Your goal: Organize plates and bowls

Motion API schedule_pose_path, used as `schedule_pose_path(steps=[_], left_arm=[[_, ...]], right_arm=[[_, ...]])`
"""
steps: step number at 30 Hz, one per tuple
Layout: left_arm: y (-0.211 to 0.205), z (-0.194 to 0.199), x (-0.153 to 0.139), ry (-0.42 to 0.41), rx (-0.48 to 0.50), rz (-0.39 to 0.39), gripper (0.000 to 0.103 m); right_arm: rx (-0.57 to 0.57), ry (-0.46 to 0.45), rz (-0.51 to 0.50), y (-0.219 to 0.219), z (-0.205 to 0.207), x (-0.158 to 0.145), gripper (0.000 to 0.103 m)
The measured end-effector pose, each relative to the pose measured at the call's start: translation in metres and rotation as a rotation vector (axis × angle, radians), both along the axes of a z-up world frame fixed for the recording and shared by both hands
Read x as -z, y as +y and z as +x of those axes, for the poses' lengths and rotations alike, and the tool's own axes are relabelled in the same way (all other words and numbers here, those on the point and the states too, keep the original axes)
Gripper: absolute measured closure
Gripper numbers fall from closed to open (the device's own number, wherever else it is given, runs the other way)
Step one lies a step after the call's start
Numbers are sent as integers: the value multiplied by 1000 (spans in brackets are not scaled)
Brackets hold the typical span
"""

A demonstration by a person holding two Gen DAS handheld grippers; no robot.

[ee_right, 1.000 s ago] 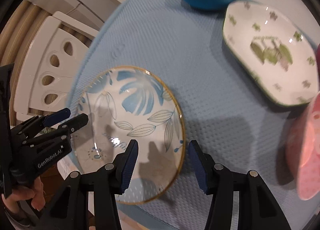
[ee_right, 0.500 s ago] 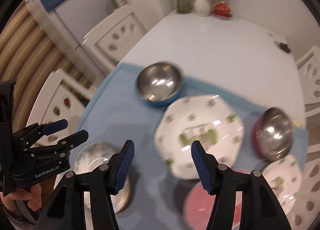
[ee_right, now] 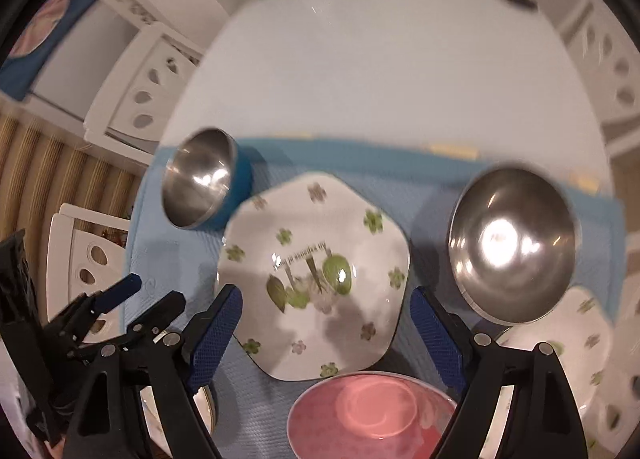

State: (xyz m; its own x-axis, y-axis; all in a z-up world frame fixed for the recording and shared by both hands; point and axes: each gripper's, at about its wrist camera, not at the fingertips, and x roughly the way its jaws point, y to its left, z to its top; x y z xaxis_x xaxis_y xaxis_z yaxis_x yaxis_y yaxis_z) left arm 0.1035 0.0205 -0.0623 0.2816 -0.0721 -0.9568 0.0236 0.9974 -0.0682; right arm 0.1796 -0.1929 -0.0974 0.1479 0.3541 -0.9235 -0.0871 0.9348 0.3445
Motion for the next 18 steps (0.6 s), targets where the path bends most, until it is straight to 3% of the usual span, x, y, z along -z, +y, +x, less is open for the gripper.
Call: schedule_pose_path(steps=[3, 8, 18], left_arm=[[-1, 3, 16, 31, -1, 5, 32], [1, 11, 36, 70, -10, -15, 32], [-9, 29, 55, 91, 27, -38, 32]], right_arm=[[32, 67, 52, -6, 3, 23, 18], [14, 117, 31, 2, 7, 49, 18], [13, 139, -25, 3, 20, 74, 18]])
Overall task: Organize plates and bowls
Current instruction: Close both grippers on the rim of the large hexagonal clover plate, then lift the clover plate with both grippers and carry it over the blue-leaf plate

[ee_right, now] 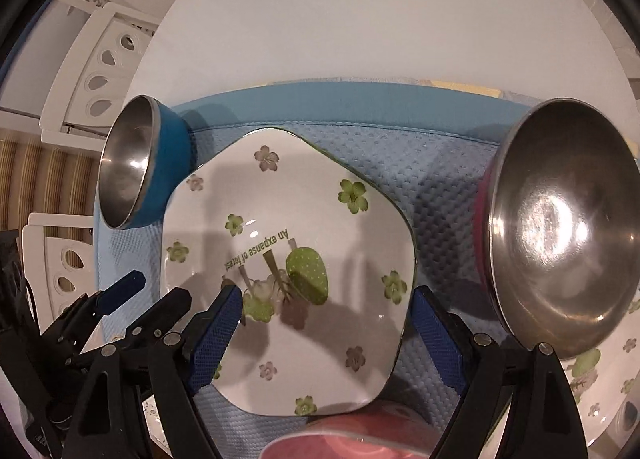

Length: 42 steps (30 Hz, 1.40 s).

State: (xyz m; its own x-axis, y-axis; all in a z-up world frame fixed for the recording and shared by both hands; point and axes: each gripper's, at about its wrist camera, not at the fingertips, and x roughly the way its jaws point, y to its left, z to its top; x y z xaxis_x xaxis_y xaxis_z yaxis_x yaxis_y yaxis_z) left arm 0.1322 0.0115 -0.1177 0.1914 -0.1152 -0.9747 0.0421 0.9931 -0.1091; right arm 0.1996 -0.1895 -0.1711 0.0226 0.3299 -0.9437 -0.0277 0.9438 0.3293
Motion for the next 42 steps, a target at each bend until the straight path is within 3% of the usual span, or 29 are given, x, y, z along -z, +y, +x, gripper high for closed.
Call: schedule_pose_path(steps=[13, 17, 24, 31, 42], left_arm=[[-16, 8, 23, 25, 38, 13, 33], [-18, 9, 26, 22, 46, 13, 34], [-33, 10, 29, 23, 74, -8, 49], [-33, 11, 31, 14, 67, -8, 56], [-29, 4, 18, -46, 148, -18, 57]], right_arm=[[15, -9, -15, 2, 5, 14, 20], [43, 22, 7, -1, 6, 22, 32], [51, 35, 23, -3, 5, 24, 39], [61, 32, 21, -7, 3, 23, 49], [38, 6, 38, -7, 2, 12, 51]])
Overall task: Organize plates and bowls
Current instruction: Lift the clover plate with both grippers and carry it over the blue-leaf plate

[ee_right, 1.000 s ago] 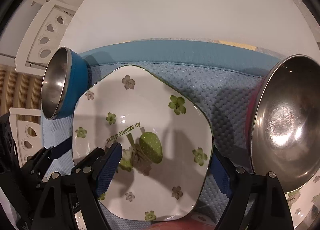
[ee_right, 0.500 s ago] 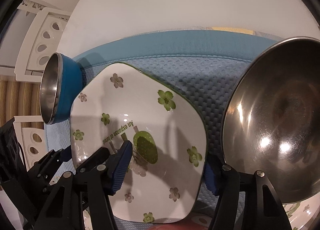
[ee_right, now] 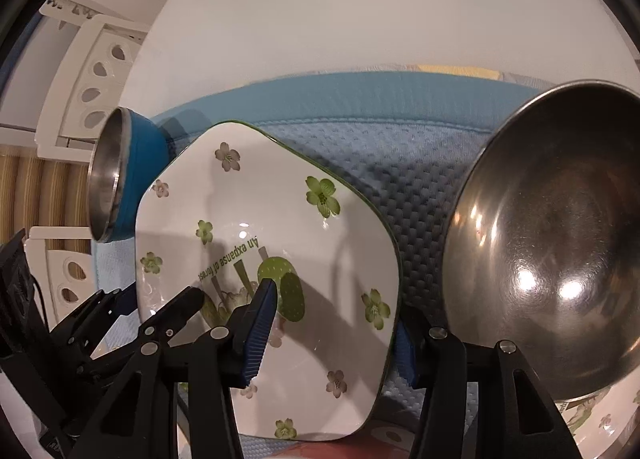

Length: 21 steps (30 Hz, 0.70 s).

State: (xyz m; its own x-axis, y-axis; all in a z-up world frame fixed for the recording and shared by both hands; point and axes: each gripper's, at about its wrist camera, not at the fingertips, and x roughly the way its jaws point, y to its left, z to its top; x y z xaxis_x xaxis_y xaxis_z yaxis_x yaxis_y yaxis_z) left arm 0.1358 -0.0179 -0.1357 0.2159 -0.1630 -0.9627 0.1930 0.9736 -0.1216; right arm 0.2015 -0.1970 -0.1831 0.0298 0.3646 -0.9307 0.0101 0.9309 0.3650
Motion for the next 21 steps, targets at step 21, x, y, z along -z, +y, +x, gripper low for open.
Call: schedule_pose_path(steps=[21], left_arm=[[4, -6, -38, -105, -9, -48, 57]], right_arm=[[15, -94, 54, -7, -8, -42, 51]])
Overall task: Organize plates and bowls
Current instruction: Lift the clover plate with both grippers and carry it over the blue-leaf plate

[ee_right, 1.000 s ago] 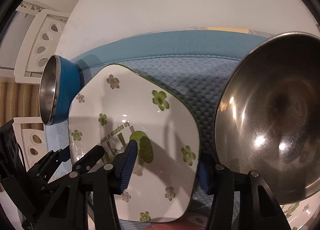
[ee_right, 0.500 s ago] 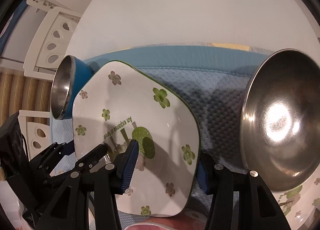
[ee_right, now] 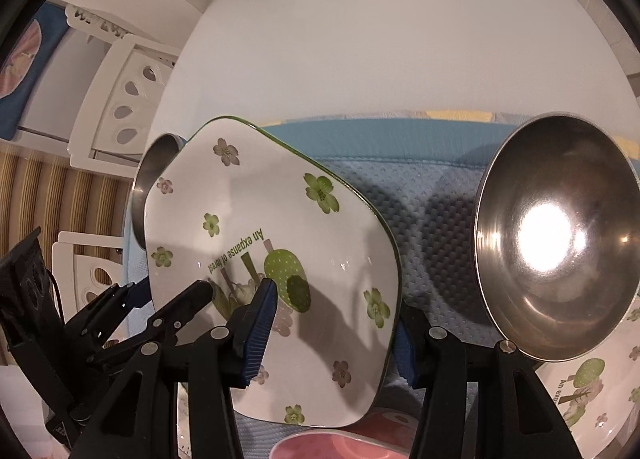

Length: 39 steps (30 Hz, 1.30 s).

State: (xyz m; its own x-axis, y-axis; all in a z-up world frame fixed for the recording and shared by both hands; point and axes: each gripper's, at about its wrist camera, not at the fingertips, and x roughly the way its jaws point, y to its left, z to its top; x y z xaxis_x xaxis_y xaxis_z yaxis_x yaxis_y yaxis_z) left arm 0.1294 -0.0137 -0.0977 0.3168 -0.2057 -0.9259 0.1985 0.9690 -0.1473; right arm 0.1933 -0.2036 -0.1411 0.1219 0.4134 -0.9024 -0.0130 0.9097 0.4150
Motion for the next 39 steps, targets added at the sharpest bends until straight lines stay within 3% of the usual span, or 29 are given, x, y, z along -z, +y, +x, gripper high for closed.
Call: schedule_pose_path(steps=[18, 39], left_arm=[[23, -20, -35, -72, -34, -3, 57], [100, -75, -57, -115, -159, -13, 57]], right_arm=[[-18, -76, 29, 14, -14, -48, 51], [-152, -102, 34, 91, -49, -76, 51]])
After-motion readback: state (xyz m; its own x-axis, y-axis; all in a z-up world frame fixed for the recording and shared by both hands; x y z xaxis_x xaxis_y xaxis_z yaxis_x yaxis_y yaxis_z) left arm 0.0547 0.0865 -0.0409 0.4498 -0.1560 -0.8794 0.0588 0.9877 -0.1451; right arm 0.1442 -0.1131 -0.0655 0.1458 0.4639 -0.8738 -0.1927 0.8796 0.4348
